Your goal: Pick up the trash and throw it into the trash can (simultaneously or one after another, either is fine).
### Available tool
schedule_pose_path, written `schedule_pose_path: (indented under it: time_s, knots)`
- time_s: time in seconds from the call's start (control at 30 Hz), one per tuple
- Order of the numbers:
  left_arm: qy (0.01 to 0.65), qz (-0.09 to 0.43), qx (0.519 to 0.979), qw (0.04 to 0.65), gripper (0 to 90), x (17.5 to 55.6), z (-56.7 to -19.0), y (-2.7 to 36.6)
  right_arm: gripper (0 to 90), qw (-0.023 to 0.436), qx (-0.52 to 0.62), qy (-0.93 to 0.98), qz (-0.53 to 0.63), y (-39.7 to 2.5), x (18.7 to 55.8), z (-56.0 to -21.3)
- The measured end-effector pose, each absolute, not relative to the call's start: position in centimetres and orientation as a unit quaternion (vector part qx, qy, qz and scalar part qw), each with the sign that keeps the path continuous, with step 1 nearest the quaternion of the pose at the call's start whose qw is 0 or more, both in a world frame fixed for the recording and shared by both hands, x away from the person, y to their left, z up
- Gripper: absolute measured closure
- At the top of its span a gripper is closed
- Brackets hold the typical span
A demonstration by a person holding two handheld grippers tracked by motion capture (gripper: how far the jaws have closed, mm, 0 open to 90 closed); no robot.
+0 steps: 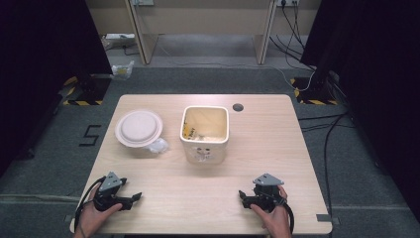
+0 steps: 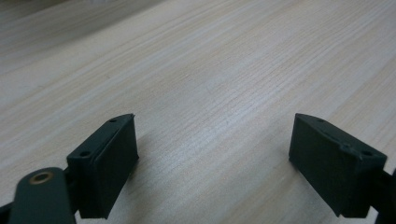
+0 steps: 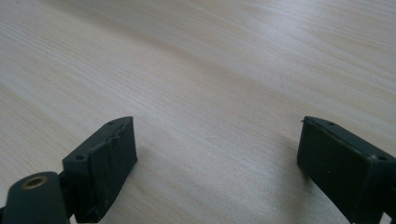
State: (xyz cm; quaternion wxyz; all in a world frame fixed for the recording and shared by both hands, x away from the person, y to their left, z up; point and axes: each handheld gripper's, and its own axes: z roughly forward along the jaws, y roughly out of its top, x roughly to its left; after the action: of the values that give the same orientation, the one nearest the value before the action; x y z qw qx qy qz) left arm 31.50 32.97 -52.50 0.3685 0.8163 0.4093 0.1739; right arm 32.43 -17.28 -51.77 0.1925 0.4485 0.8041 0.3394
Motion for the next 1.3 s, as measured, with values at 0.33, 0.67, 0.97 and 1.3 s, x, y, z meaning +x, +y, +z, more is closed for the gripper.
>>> schedule_pose_path:
  time_s: [0.33, 0.67, 0.97, 1.3]
  knots:
    - [0.412, 0.174, 0.814, 0.371, 16.5, 31.7, -52.4, 33.0, 11.7, 0.192, 0.448, 0.804, 0.339, -17.3, 32.4, -51.8]
    - [0.413, 0.209, 0.794, 0.393, 17.6, 33.0, -49.7, 33.4, 11.0, 0.191, 0.447, 0.806, 0.339, -17.2, 32.5, -51.8]
    - [0.417, 0.24, 0.781, 0.398, 18.5, 35.5, -47.5, 33.7, 10.7, 0.192, 0.445, 0.806, 0.339, -17.3, 32.5, -51.8]
    - [0.434, 0.256, 0.762, 0.408, 18.1, 38.1, -45.6, 34.2, 9.9, 0.192, 0.444, 0.808, 0.338, -17.2, 32.5, -51.8]
